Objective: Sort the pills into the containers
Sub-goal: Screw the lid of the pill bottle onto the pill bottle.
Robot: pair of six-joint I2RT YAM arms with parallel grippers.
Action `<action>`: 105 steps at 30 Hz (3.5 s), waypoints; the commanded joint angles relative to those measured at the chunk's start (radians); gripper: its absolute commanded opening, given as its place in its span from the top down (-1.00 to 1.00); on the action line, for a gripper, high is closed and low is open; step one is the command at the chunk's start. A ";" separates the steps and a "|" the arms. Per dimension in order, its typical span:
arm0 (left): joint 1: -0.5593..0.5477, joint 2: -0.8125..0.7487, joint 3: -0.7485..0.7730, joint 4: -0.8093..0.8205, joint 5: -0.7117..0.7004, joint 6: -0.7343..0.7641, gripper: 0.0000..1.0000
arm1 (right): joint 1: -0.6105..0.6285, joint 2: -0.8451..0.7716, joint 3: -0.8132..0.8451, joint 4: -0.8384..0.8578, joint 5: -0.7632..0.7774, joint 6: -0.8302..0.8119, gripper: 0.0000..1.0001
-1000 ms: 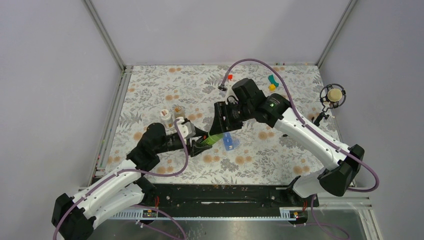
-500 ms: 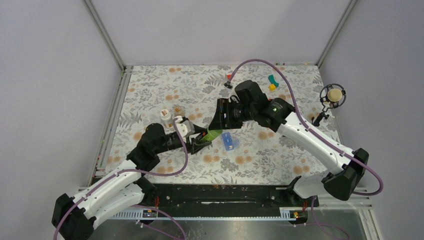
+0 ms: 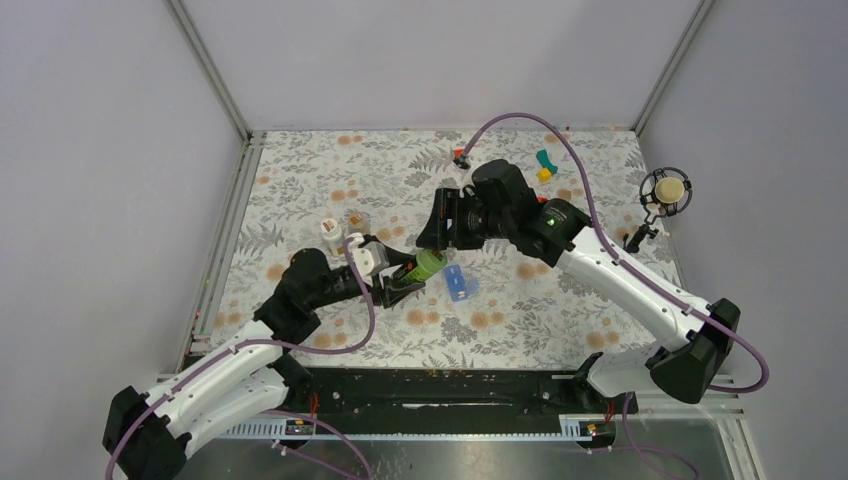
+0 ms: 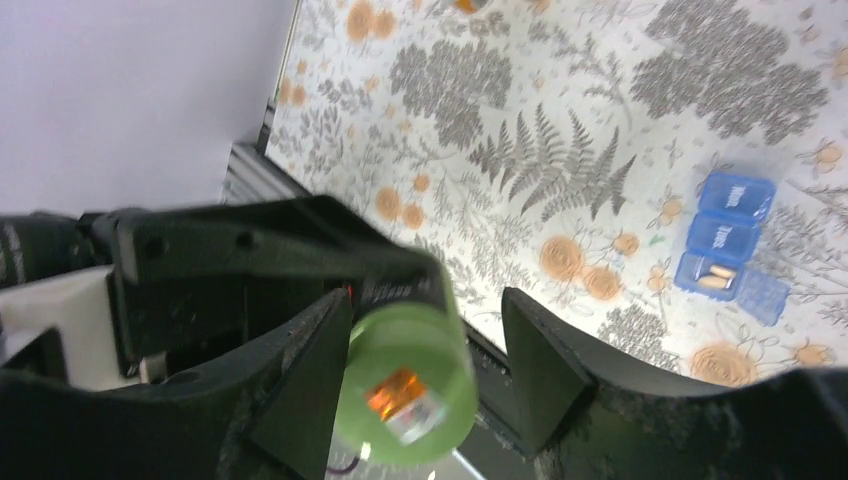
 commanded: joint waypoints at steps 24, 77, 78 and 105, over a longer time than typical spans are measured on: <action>-0.016 -0.050 -0.010 0.173 0.032 -0.031 1.00 | -0.010 -0.211 -0.058 0.134 0.177 -0.328 -0.99; -0.016 -0.081 0.008 0.151 0.116 -0.027 1.00 | -0.017 0.022 0.208 -0.112 0.091 -0.489 -0.89; -0.015 -0.081 0.008 0.150 0.112 -0.028 1.00 | -0.020 0.019 0.216 -0.117 0.088 -0.474 -0.90; -0.016 -0.042 0.051 0.138 0.182 -0.045 1.00 | -0.034 -0.017 0.141 -0.210 -0.459 -0.797 -0.99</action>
